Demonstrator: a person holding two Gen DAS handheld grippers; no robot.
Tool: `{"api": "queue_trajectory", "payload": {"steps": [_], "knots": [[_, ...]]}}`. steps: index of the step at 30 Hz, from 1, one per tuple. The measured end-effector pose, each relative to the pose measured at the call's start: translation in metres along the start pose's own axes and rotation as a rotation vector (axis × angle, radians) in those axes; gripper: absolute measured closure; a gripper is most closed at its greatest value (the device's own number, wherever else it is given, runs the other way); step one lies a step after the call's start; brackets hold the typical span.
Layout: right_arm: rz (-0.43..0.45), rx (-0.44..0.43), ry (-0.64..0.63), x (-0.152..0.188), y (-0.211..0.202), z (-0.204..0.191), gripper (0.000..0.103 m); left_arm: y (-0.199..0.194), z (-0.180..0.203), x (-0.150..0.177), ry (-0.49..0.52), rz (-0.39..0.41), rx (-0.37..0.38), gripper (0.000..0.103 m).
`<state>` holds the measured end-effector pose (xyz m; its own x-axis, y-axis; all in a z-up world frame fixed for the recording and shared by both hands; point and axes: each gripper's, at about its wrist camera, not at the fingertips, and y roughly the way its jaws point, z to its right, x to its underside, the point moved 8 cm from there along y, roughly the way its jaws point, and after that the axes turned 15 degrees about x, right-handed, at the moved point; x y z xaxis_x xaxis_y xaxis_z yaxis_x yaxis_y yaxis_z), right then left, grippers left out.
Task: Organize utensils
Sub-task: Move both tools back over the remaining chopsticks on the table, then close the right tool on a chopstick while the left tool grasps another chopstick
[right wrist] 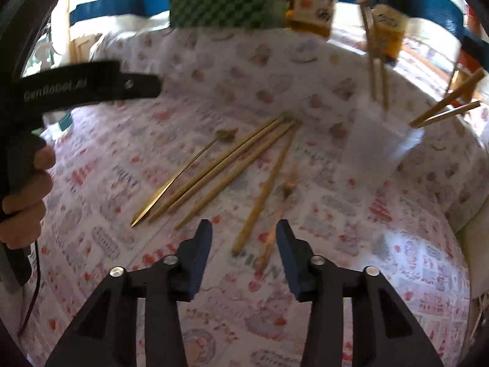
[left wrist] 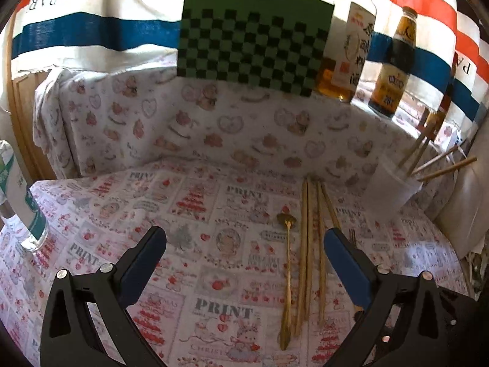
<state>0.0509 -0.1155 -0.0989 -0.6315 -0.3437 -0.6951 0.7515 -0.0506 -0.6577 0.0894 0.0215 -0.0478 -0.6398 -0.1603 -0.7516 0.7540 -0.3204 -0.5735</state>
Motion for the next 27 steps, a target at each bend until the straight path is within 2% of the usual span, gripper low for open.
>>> {"api": "queue_trajectory", "payload": {"steps": [5, 11, 16, 19, 22, 25, 27], "knots": [[-0.050, -0.010, 0.002, 0.008, 0.011, -0.003, 0.072, 0.005, 0.000, 0.007, -0.032, -0.039, 0.023, 0.001], [-0.075, -0.021, 0.035, 0.010, 0.020, 0.003, 0.087, 0.011, 0.000, 0.013, -0.001, -0.078, -0.028, 0.001], [-0.068, -0.007, 0.010, 0.010, 0.020, 0.003, 0.091, 0.016, 0.002, 0.017, 0.009, -0.100, -0.023, 0.001], [-0.070, -0.007, 0.051, 0.008, 0.018, 0.008, 0.092, 0.016, 0.001, 0.017, 0.008, -0.102, -0.023, 0.001], [-0.006, 0.000, 0.141, -0.003, 0.003, 0.027, 0.097, 0.014, 0.001, 0.015, 0.003, -0.082, -0.015, 0.001], [0.097, 0.077, 0.228, -0.015, -0.013, 0.056, 0.097, 0.008, 0.008, 0.010, 0.041, -0.045, -0.008, 0.001], [0.130, 0.070, 0.275, -0.020, -0.020, 0.067, 0.097, 0.006, 0.012, 0.009, 0.059, -0.035, 0.001, 0.001]]}}
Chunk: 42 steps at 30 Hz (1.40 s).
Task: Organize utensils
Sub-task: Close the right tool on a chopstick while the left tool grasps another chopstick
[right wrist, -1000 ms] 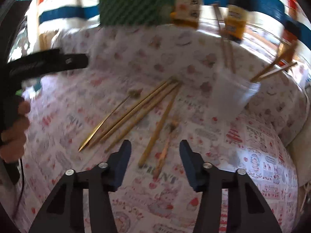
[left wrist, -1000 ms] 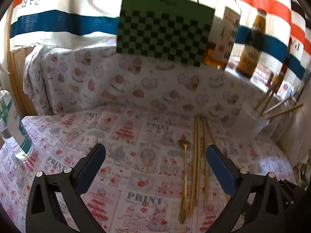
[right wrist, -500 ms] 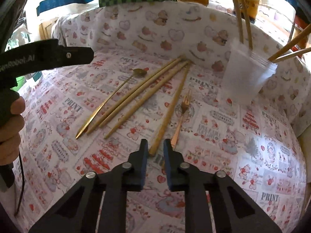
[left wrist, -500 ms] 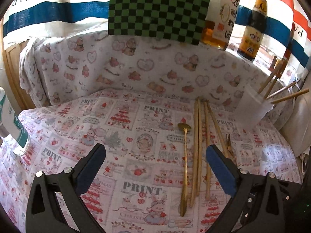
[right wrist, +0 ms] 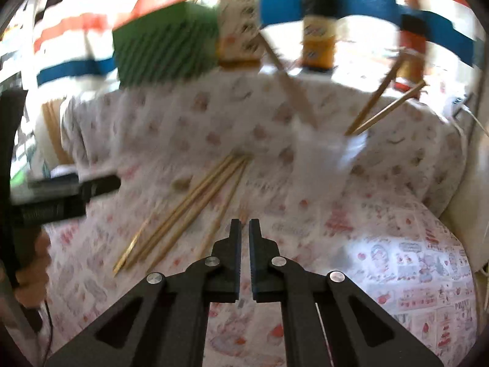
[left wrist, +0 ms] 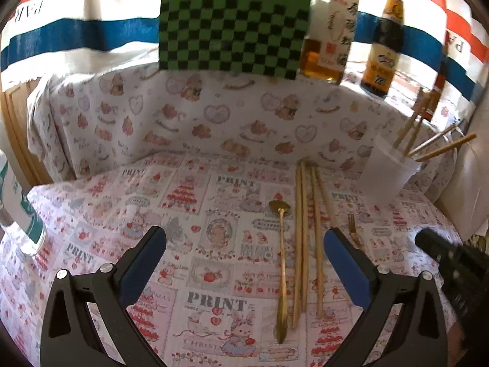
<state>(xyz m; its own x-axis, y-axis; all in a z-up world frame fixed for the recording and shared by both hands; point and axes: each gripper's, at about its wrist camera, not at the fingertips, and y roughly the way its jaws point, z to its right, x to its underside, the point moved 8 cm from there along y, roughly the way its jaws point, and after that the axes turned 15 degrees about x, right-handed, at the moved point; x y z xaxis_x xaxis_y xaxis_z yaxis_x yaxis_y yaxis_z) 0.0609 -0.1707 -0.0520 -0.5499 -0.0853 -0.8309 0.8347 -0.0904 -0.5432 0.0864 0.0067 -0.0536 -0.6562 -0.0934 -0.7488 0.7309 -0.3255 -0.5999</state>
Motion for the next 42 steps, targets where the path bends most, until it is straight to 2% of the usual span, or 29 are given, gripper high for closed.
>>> {"api": "queue_trajectory", "payload": {"steps": [3, 6, 10, 12, 13, 17, 22, 25, 30, 33, 37, 39, 42], "knots": [[-0.006, -0.009, 0.017, -0.005, 0.004, 0.008, 0.097, -0.001, 0.005, -0.001, 0.010, 0.003, 0.011, 0.001], [-0.047, -0.025, -0.002, 0.001, 0.013, 0.003, 0.097, -0.001, 0.003, -0.001, 0.008, 0.005, -0.004, 0.001], [-0.137, -0.116, -0.035, 0.017, 0.021, -0.016, 0.096, -0.004, -0.004, -0.004, -0.020, 0.018, -0.010, 0.001], [-0.175, -0.159, -0.074, 0.025, 0.022, -0.031, 0.087, -0.006, -0.007, -0.005, -0.036, 0.026, -0.010, 0.001], [-0.180, -0.163, -0.085, 0.030, 0.023, -0.036, 0.079, -0.006, -0.009, -0.006, -0.040, 0.028, -0.011, 0.001], [-0.175, -0.165, -0.125, 0.038, 0.021, -0.048, 0.077, -0.007, -0.010, -0.007, -0.033, 0.031, -0.016, 0.001], [-0.154, -0.152, -0.089, 0.037, 0.020, -0.045, 0.077, -0.007, -0.003, -0.007, -0.001, 0.033, -0.021, 0.001], [-0.131, -0.120, -0.136, 0.038, 0.020, -0.047, 0.077, -0.006, -0.001, -0.006, 0.010, 0.030, -0.027, 0.001], [-0.163, -0.123, -0.219, 0.048, 0.021, -0.061, 0.080, -0.001, -0.003, -0.003, -0.004, 0.011, -0.029, 0.001], [-0.173, -0.100, -0.201, 0.047, 0.022, -0.060, 0.079, -0.001, -0.009, -0.004, -0.042, 0.011, -0.010, 0.001], [-0.203, -0.131, -0.131, 0.042, 0.022, -0.053, 0.074, -0.003, -0.011, -0.004, -0.061, 0.017, -0.010, 0.001], [-0.207, -0.134, -0.132, 0.042, 0.023, -0.053, 0.070, -0.004, -0.010, -0.004, -0.056, 0.017, -0.008, 0.001], [-0.221, -0.133, -0.153, 0.046, 0.026, -0.057, 0.070, -0.004, -0.007, -0.004, -0.043, 0.017, -0.009, 0.001]]}}
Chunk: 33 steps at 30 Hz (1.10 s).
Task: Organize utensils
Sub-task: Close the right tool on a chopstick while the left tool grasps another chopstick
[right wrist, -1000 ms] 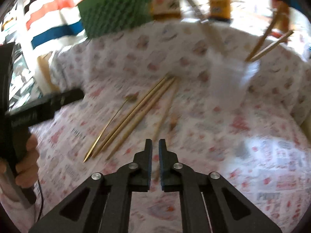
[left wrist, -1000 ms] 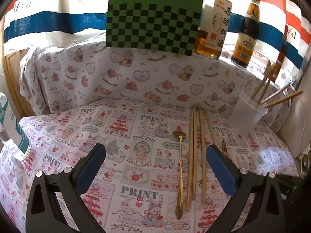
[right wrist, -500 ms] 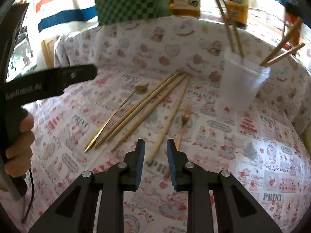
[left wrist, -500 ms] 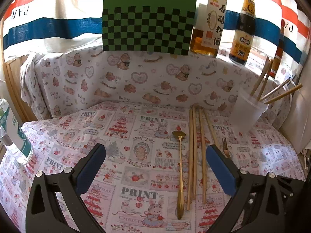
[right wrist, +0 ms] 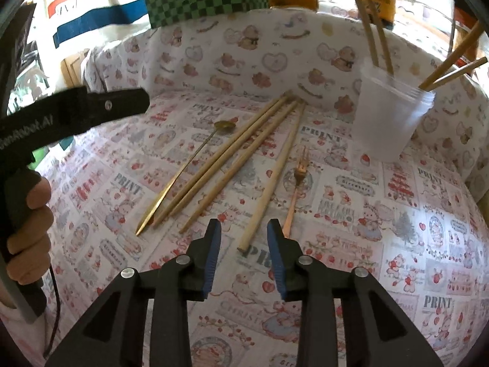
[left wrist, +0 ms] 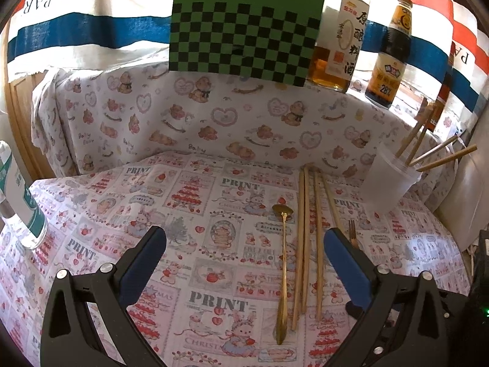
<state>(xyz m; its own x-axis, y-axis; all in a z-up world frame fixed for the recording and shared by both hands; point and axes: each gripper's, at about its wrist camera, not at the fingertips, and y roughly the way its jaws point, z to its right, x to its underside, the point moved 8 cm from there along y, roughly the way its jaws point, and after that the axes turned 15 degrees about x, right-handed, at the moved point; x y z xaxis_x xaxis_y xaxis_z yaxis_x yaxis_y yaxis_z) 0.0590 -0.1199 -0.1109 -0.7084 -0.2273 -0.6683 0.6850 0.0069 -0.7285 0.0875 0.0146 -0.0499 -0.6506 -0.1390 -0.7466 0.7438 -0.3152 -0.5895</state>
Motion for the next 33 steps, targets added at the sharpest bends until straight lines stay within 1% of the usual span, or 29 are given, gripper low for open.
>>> {"api": "queue_trajectory", "payload": {"steps": [2, 3, 4, 6, 7, 9, 11, 15, 16, 17, 18, 19, 20, 21, 22, 23, 24, 25, 26, 28, 30, 33], "knots": [[-0.024, -0.020, -0.004, 0.002, 0.004, -0.005, 0.070, -0.001, 0.002, 0.000, 0.004, 0.001, 0.001, 0.001], [-0.034, -0.013, -0.009, 0.003, 0.006, -0.006, 0.070, 0.000, 0.002, 0.000, 0.004, 0.000, 0.003, 0.001], [-0.029, 0.001, -0.017, 0.003, 0.008, -0.007, 0.070, 0.001, 0.003, 0.001, -0.001, -0.007, 0.013, 0.001], [-0.009, 0.064, -0.055, 0.002, 0.009, -0.009, 0.070, 0.004, 0.003, 0.003, -0.020, -0.028, 0.038, 0.001], [-0.004, 0.081, -0.068, 0.002, 0.009, -0.009, 0.070, 0.005, 0.004, 0.004, -0.025, -0.033, 0.044, 0.001], [-0.005, 0.086, -0.079, 0.002, 0.009, -0.010, 0.071, 0.007, 0.003, 0.005, -0.017, -0.033, 0.028, 0.001], [-0.007, 0.078, -0.072, 0.002, 0.009, -0.007, 0.089, 0.007, 0.003, 0.005, -0.008, -0.032, 0.017, 0.001], [-0.003, 0.098, -0.059, 0.003, 0.009, 0.000, 0.091, 0.008, 0.008, 0.006, -0.005, -0.033, 0.058, 0.001], [-0.002, 0.096, -0.048, 0.002, 0.008, 0.003, 0.091, 0.007, 0.010, 0.006, 0.004, -0.029, 0.063, 0.007], [0.007, 0.083, -0.030, 0.001, 0.005, 0.005, 0.091, 0.007, 0.012, 0.005, 0.016, -0.026, 0.069, 0.016], [0.019, 0.071, -0.012, -0.001, 0.002, 0.008, 0.091, 0.008, 0.015, 0.006, 0.030, -0.031, 0.080, 0.021], [0.045, 0.057, 0.014, -0.005, -0.006, 0.013, 0.091, 0.009, 0.019, 0.007, 0.039, -0.043, 0.096, 0.029], [0.069, 0.056, 0.031, -0.009, -0.012, 0.016, 0.092, 0.012, 0.023, 0.010, 0.043, -0.061, 0.123, 0.042], [0.113, 0.065, 0.054, -0.014, -0.022, 0.022, 0.092, 0.015, 0.026, 0.012, 0.039, -0.086, 0.153, 0.051], [0.154, 0.075, 0.072, -0.019, -0.031, 0.028, 0.093, 0.019, 0.029, 0.016, 0.032, -0.115, 0.183, 0.066], [0.207, 0.086, 0.093, -0.024, -0.043, 0.035, 0.093, 0.023, 0.031, 0.019, 0.026, -0.139, 0.205, 0.075], [0.235, 0.087, 0.107, -0.027, -0.050, 0.040, 0.093, 0.027, 0.034, 0.022, 0.026, -0.156, 0.217, 0.079], [0.246, 0.086, 0.115, -0.029, -0.054, 0.043, 0.093, 0.029, 0.037, 0.025, 0.034, -0.170, 0.222, 0.086], [0.254, 0.084, 0.125, -0.031, -0.057, 0.047, 0.094, 0.031, 0.040, 0.028, 0.048, -0.178, 0.223, 0.092], [0.257, 0.088, 0.149, -0.033, -0.060, 0.053, 0.094, 0.033, 0.046, 0.031, 0.082, -0.189, 0.223, 0.095], [0.254, 0.082, 0.170, -0.035, -0.062, 0.059, 0.094, 0.033, 0.051, 0.034, 0.105, -0.200, 0.225, 0.096], [0.264, 0.087, 0.183, -0.038, -0.065, 0.063, 0.094, 0.032, 0.056, 0.037, 0.130, -0.213, 0.208, 0.098]]}}
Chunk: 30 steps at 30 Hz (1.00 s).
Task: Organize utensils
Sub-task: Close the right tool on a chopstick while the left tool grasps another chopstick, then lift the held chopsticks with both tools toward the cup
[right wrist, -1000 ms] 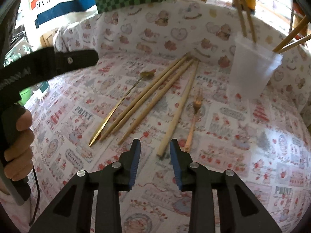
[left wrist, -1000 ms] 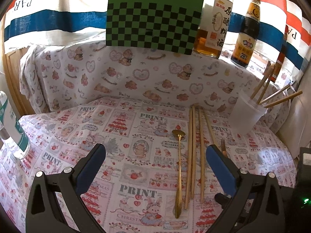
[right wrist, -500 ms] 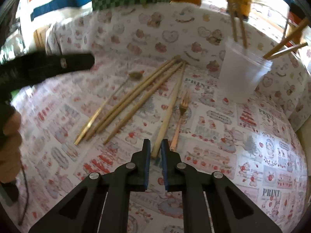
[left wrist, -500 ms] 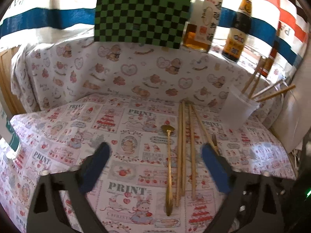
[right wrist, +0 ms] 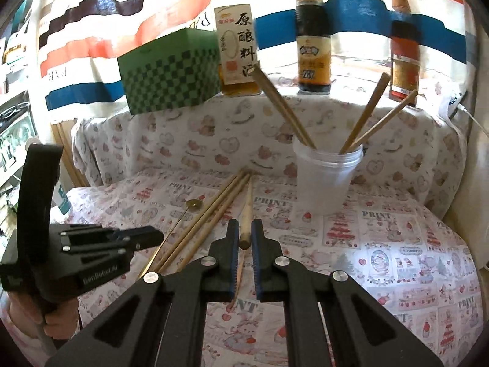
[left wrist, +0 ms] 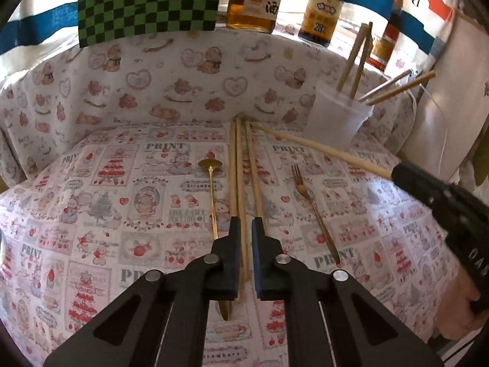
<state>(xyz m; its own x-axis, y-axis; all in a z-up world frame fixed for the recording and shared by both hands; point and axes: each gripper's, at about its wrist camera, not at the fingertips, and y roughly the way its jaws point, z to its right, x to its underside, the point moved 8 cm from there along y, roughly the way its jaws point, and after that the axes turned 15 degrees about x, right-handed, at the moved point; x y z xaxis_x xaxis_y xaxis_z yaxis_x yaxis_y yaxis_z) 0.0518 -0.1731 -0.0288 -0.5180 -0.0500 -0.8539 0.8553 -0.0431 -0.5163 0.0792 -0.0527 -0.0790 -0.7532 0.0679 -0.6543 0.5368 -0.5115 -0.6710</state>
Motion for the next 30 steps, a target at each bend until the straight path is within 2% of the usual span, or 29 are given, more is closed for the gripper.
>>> {"api": "queue_trajectory", "payload": {"steps": [4, 7, 13, 23, 26, 30], "knots": [[0.041, -0.003, -0.005, -0.004, -0.009, 0.000, 0.094, 0.007, -0.003, 0.004, -0.016, -0.044, 0.024, 0.103], [0.058, -0.007, -0.009, -0.006, -0.014, 0.000, 0.094, 0.010, -0.004, 0.006, -0.024, -0.053, 0.019, 0.103], [0.038, -0.008, -0.018, -0.004, -0.012, -0.002, 0.094, 0.016, -0.005, 0.011, -0.044, -0.087, 0.048, 0.103], [0.028, -0.011, -0.025, -0.003, -0.010, -0.003, 0.094, 0.025, -0.023, 0.014, -0.101, -0.120, 0.024, 0.101], [0.023, -0.012, -0.019, -0.002, -0.009, -0.002, 0.094, 0.026, -0.022, 0.015, -0.084, -0.129, 0.016, 0.096], [0.018, -0.012, -0.013, -0.001, -0.008, -0.002, 0.094, 0.031, -0.015, 0.018, -0.001, -0.158, -0.060, 0.092]]}}
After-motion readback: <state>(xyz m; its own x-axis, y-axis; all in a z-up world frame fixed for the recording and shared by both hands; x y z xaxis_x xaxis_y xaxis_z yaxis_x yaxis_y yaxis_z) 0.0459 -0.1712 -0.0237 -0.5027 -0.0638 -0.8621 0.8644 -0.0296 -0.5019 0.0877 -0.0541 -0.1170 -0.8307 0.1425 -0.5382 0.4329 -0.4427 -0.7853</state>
